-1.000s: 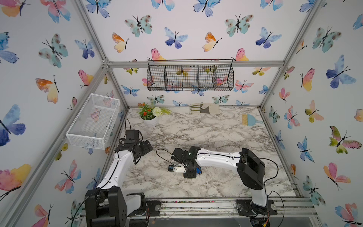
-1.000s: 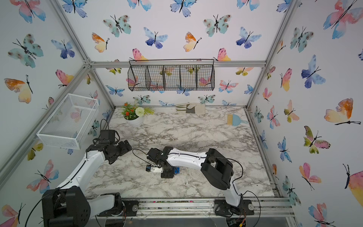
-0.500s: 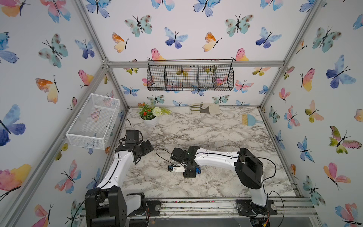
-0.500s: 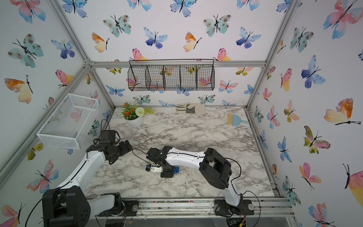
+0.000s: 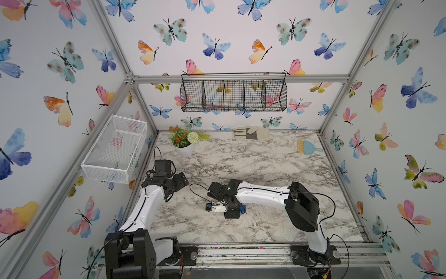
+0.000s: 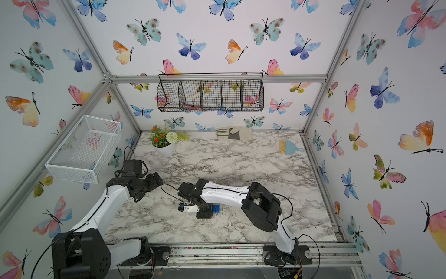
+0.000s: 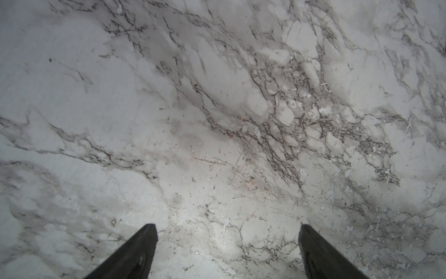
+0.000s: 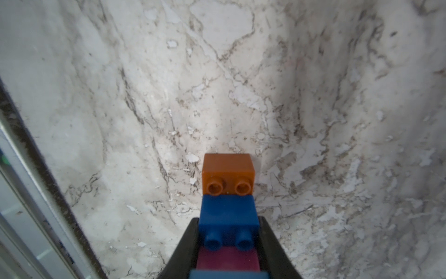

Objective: Assemble the letter y with lego
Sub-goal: Assemble the lego brick with the lego brick.

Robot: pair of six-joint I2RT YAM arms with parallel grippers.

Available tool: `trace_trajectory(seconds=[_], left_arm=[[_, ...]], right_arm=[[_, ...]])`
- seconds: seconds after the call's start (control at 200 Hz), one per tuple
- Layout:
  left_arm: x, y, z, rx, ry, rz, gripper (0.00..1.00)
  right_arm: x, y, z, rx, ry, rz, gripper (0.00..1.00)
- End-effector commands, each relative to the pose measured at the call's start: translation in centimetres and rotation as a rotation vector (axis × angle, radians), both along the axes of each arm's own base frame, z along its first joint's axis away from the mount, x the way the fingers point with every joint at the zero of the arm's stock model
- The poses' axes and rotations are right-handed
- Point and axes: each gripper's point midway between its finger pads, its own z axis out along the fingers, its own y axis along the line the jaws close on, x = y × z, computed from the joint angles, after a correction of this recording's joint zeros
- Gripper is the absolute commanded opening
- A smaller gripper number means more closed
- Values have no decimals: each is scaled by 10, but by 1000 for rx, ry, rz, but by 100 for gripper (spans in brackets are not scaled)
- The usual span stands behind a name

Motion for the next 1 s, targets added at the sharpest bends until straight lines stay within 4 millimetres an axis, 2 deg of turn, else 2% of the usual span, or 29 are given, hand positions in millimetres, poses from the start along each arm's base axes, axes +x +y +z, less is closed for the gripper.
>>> trace_trajectory(seconds=[0.0, 0.34, 0.511, 0.616, 0.671, 0.706, 0.846, 0.996], left_arm=[[-3, -2, -2, -16, -2, -2, 93], [-3, -1, -3, -13, 2, 1, 93], [-4, -1, -4, -13, 5, 0, 93], [-4, -2, -4, -16, 5, -1, 93], [-3, -2, -3, -17, 1, -2, 93], [-3, -3, -3, -20, 0, -4, 93], [-3, -4, -4, -23, 0, -9, 93], [-3, -5, -4, -27, 1, -12, 93]], right_arm=[[-5, -4, -21, -65, 9, 14, 15], [-3, 1, -12, -45, -3, -5, 15], [-6, 18, 11, 70, 18, -18, 15], [1, 20, 28, 142, 24, -66, 15], [3, 21, 35, 191, 58, -106, 15], [14, 16, 39, 232, 96, -160, 15], [27, 13, 56, 467, 273, -262, 16], [22, 6, 50, 553, 445, -301, 18]])
